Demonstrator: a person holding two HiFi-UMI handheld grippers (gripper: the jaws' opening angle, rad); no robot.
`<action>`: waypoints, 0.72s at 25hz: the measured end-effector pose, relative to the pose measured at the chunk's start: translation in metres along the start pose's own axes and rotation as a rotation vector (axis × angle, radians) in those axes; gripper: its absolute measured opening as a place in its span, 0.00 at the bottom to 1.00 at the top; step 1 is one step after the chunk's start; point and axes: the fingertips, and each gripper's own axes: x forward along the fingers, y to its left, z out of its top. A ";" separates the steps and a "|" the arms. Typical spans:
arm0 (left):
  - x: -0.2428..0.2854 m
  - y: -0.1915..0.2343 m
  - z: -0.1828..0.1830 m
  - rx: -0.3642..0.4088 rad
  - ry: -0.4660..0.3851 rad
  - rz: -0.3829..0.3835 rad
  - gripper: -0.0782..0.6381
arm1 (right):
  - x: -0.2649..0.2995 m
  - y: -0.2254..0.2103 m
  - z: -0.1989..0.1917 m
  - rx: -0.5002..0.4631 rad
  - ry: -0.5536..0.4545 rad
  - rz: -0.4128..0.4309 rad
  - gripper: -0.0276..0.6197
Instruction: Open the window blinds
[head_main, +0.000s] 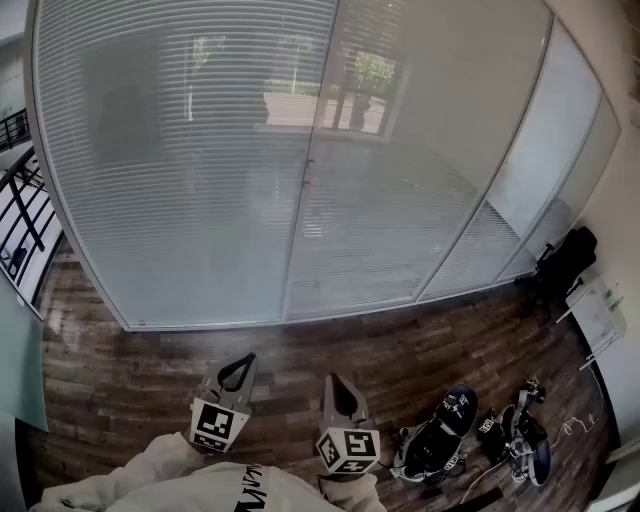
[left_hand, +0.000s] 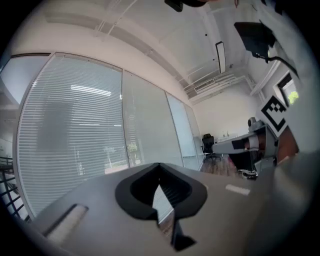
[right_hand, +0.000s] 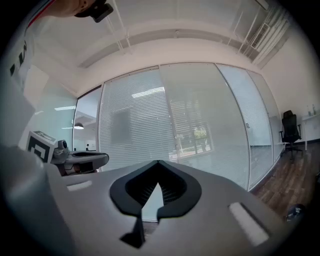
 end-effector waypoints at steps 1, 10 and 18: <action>0.001 -0.001 -0.001 0.006 -0.001 -0.001 0.11 | 0.000 -0.002 0.000 0.003 0.000 -0.001 0.04; 0.009 -0.011 0.000 0.011 0.006 0.009 0.11 | -0.003 -0.012 0.000 0.023 -0.001 0.025 0.04; 0.013 -0.026 0.001 0.022 0.018 0.028 0.11 | -0.007 -0.026 -0.002 0.052 0.000 0.048 0.05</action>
